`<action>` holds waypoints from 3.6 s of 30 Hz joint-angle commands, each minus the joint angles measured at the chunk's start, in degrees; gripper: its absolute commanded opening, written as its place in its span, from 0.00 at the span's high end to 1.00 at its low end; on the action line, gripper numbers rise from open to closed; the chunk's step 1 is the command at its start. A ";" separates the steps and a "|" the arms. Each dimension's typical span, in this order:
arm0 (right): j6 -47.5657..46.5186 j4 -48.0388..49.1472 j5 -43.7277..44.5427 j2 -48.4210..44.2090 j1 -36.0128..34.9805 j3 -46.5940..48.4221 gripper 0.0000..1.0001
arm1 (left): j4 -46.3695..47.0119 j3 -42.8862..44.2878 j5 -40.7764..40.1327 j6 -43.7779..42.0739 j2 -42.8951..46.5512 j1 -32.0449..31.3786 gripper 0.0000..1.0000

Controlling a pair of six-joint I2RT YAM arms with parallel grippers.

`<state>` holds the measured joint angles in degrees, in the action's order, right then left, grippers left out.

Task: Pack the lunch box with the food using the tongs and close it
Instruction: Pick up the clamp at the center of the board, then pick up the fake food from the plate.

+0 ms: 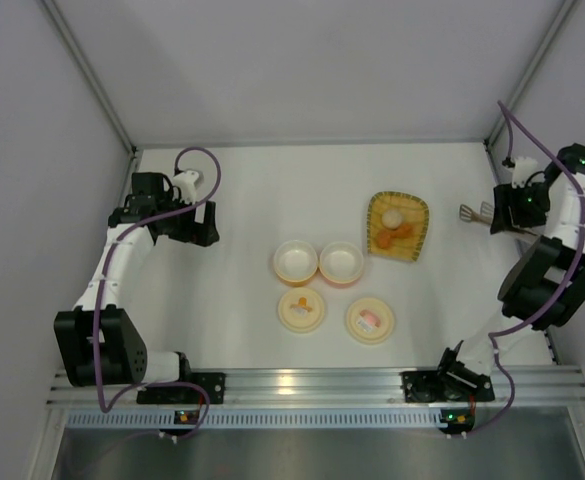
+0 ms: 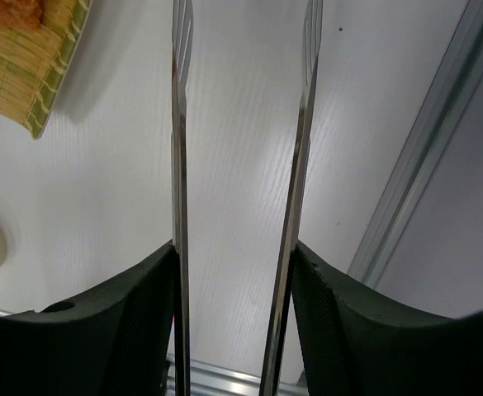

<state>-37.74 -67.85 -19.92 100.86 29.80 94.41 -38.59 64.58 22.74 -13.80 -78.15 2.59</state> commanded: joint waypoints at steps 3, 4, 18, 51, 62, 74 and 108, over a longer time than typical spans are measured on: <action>-4.01 -8.60 -4.59 -3.38 1.13 5.16 0.48 | 2.20 1.51 1.69 0.71 1.33 0.05 0.02; -5.06 -9.22 -5.21 -3.65 1.14 5.60 0.48 | 2.11 1.60 1.78 0.62 1.33 0.22 0.02; -16.66 -18.45 -16.02 -8.65 -1.76 8.52 0.46 | 0.18 2.84 3.10 0.27 2.03 0.05 0.02; -4.72 1.31 -2.05 -6.12 -23.82 -1.60 0.51 | -1.67 3.45 4.06 0.97 1.68 0.05 0.02; -1.82 6.07 -1.96 -2.25 -25.67 -1.86 0.52 | -1.49 3.89 3.80 0.88 0.46 0.05 0.02; -0.50 8.44 -1.09 0.13 -26.81 -3.27 0.52 | -1.49 3.36 3.27 0.62 0.19 0.13 0.02; -1.73 8.53 -0.82 -0.05 -27.08 -6.08 0.60 | -1.40 4.24 4.24 1.24 -1.04 0.13 0.02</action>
<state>-38.96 -61.30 -20.60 101.69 3.86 87.72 -40.40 66.59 25.91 -13.15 -79.20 2.59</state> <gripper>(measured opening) 0.423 0.983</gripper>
